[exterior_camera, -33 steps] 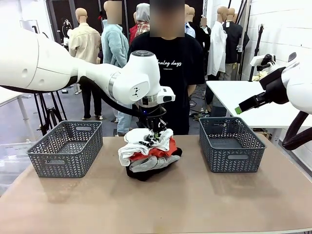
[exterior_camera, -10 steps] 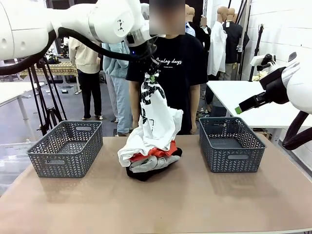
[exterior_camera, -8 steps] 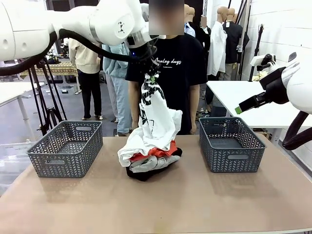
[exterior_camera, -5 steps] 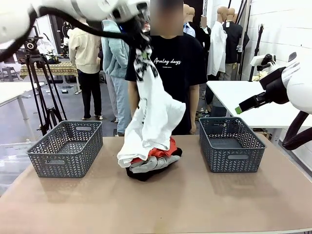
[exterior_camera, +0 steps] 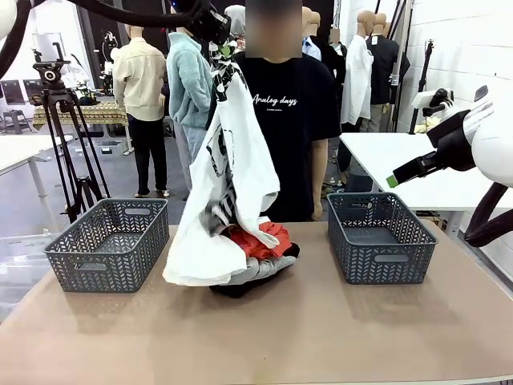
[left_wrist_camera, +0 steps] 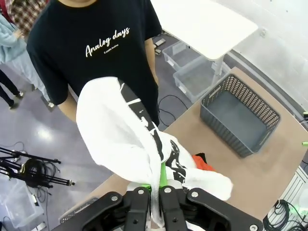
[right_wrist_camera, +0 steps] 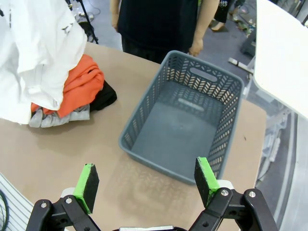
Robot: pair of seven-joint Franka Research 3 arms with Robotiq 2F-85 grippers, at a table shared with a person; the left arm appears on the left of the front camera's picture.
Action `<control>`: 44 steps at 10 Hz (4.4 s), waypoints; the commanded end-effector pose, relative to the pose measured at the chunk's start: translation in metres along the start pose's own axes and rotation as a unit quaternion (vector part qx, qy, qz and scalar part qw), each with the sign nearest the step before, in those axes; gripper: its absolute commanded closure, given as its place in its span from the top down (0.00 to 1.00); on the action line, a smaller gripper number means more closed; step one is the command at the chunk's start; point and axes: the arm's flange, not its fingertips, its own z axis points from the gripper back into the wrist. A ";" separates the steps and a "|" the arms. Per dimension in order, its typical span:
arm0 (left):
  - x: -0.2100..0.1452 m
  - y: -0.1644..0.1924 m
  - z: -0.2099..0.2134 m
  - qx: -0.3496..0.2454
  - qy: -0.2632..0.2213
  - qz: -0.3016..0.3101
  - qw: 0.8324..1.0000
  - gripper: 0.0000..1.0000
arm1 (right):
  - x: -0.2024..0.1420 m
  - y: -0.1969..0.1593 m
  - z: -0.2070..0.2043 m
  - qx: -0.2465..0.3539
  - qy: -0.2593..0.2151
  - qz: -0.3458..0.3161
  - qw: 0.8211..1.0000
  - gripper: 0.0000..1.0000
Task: Sort the tops and bottoms.
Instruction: Lift clothes from the center of the table with your left hand, then sort the clothes according to human instructions.
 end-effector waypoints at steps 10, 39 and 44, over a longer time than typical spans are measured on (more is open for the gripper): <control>0.000 0.000 0.004 0.007 -0.001 -0.004 1.000 0.00 | -0.001 -0.001 -0.002 0.007 0.000 -0.003 1.000 1.00; 0.052 0.207 0.165 0.220 -0.134 -0.042 0.965 0.00 | -0.001 -0.001 -0.002 0.007 0.000 -0.003 1.000 1.00; -0.002 0.184 0.161 0.210 -0.129 -0.032 0.969 0.00 | -0.001 -0.001 -0.002 0.007 0.000 -0.003 1.000 1.00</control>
